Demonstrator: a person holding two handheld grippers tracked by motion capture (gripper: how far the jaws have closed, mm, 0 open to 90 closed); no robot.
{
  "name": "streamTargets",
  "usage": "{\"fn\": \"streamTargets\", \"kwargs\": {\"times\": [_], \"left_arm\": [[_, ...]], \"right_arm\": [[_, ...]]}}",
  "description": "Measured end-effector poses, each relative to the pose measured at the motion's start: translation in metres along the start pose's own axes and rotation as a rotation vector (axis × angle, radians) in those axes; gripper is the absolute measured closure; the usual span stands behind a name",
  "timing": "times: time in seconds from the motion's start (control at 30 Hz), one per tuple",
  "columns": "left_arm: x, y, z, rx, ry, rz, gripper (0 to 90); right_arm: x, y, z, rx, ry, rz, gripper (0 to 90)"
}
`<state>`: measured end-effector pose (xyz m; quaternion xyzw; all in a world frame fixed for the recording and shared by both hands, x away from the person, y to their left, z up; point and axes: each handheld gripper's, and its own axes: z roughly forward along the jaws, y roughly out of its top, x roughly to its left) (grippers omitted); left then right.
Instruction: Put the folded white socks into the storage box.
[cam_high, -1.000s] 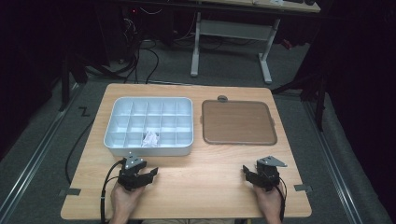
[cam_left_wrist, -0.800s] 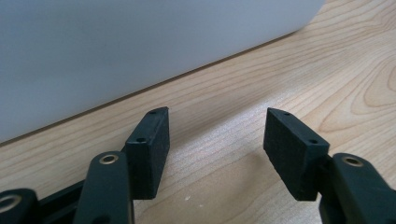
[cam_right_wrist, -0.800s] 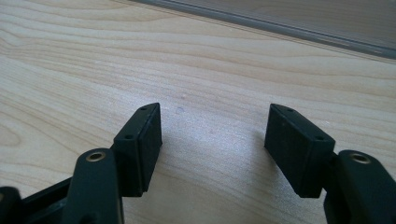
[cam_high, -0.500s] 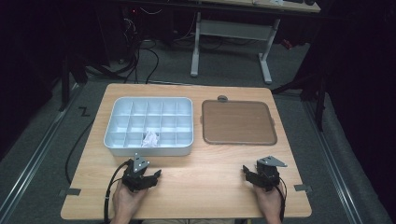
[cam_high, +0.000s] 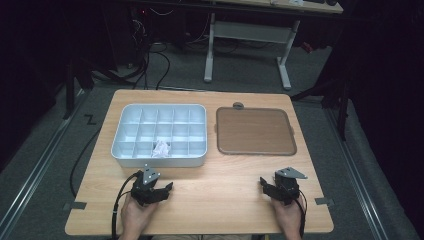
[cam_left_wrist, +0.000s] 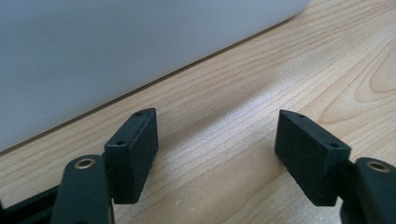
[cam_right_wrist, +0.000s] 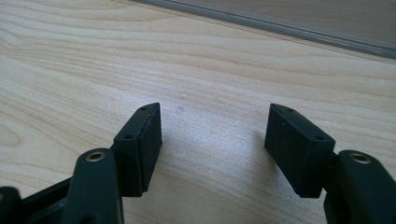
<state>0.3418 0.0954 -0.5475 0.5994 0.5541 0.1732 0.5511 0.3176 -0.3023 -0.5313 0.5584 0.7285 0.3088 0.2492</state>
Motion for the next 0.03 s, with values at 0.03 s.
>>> {"fn": "streamTargets", "kwargs": {"times": [0.03], "left_arm": [[-0.0001,0.0,0.0,0.0,-0.003,-0.001,29.8]], "right_arm": [[0.0001,0.0,0.0,0.0,0.0,0.002,37.0]]}}
